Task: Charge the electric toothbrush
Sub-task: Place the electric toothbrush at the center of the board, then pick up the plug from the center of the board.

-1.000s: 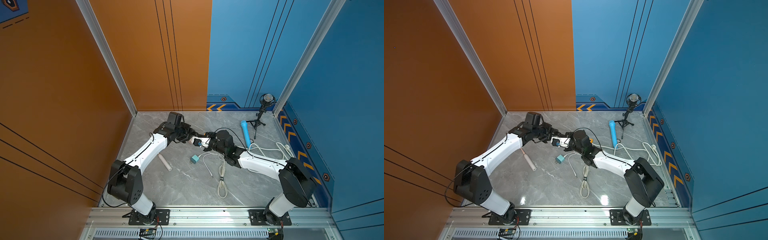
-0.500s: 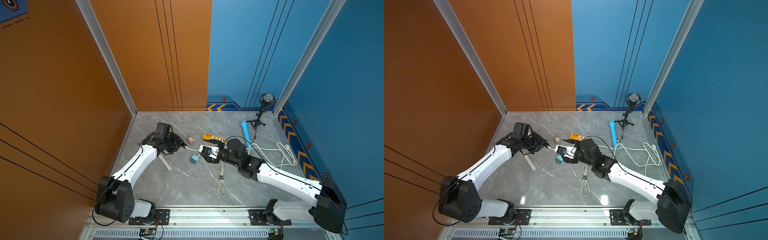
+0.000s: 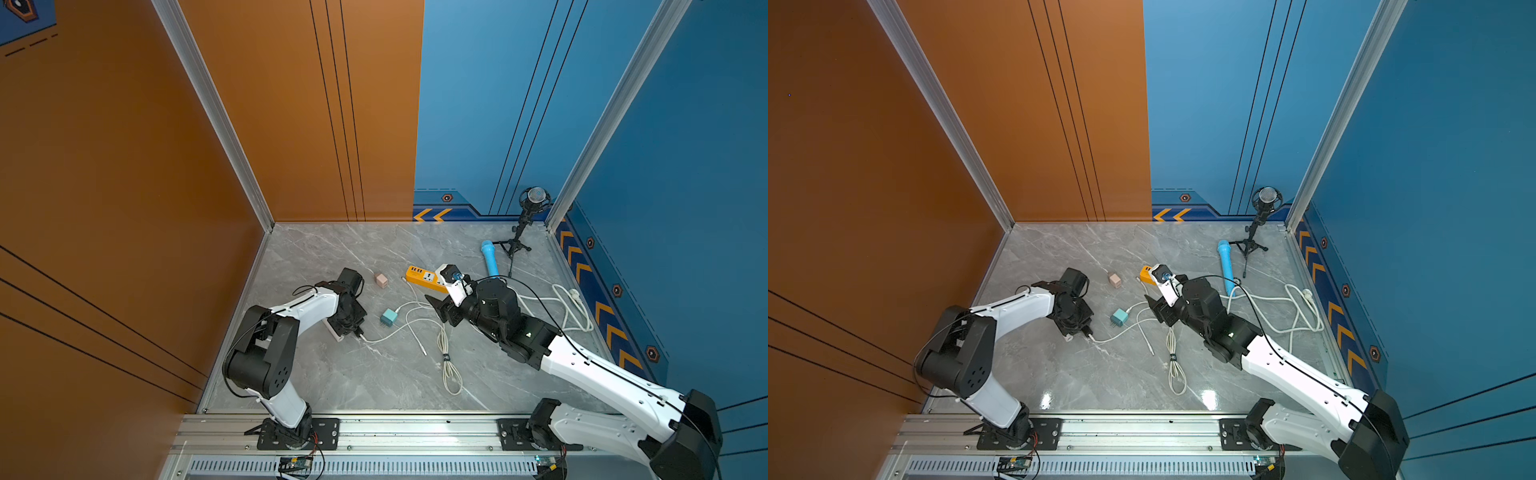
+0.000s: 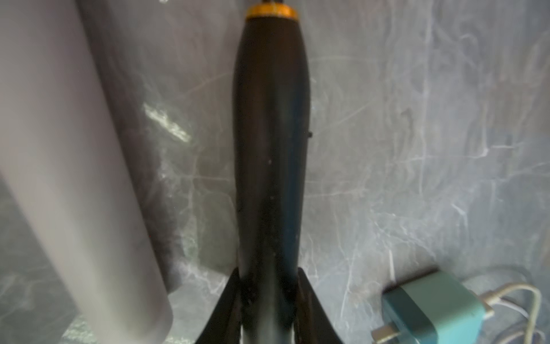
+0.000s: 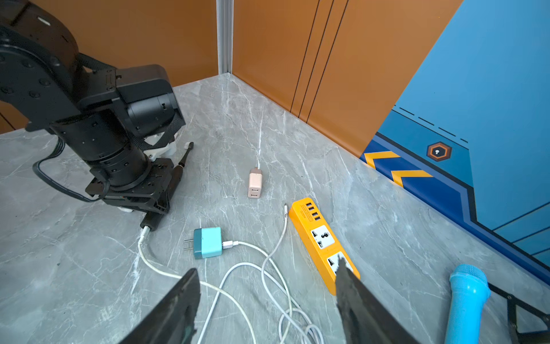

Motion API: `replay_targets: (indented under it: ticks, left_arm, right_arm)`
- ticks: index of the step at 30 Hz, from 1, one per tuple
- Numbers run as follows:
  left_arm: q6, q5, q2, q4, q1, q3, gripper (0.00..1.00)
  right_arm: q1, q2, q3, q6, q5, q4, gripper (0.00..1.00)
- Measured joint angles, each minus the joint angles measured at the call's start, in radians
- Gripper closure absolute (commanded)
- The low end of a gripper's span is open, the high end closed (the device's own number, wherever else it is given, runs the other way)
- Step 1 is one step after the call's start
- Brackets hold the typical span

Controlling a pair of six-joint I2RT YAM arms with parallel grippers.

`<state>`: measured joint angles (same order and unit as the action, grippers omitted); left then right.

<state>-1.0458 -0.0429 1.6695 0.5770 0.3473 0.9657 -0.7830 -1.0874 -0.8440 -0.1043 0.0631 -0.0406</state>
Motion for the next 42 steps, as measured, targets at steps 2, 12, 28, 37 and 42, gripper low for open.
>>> replay_targets:
  ticks: [2,12,28,37,42]
  left_arm:
    - [0.006,0.015,0.001,-0.001,0.008,0.006,0.66]
    - [0.174,0.116,-0.201,0.021,0.045,0.010,0.02]
    - [0.749,0.180,0.130,0.119,0.326,0.318,0.27]
    - [0.822,0.186,0.232,0.130,0.326,0.325,0.38]
    - [0.839,0.186,0.252,0.134,0.326,0.340,0.59]
  right_arm:
    - [0.001,0.003,0.000,0.020,0.010,-0.013,0.25]
    - [0.019,0.012,0.000,0.060,0.020,-0.029,0.24]
    - [0.026,0.012,0.000,0.084,0.017,-0.032,0.22]
    - [0.045,0.012,-0.020,0.122,0.021,-0.089,0.21]
    - [0.050,0.012,-0.030,0.135,0.020,-0.101,0.21]
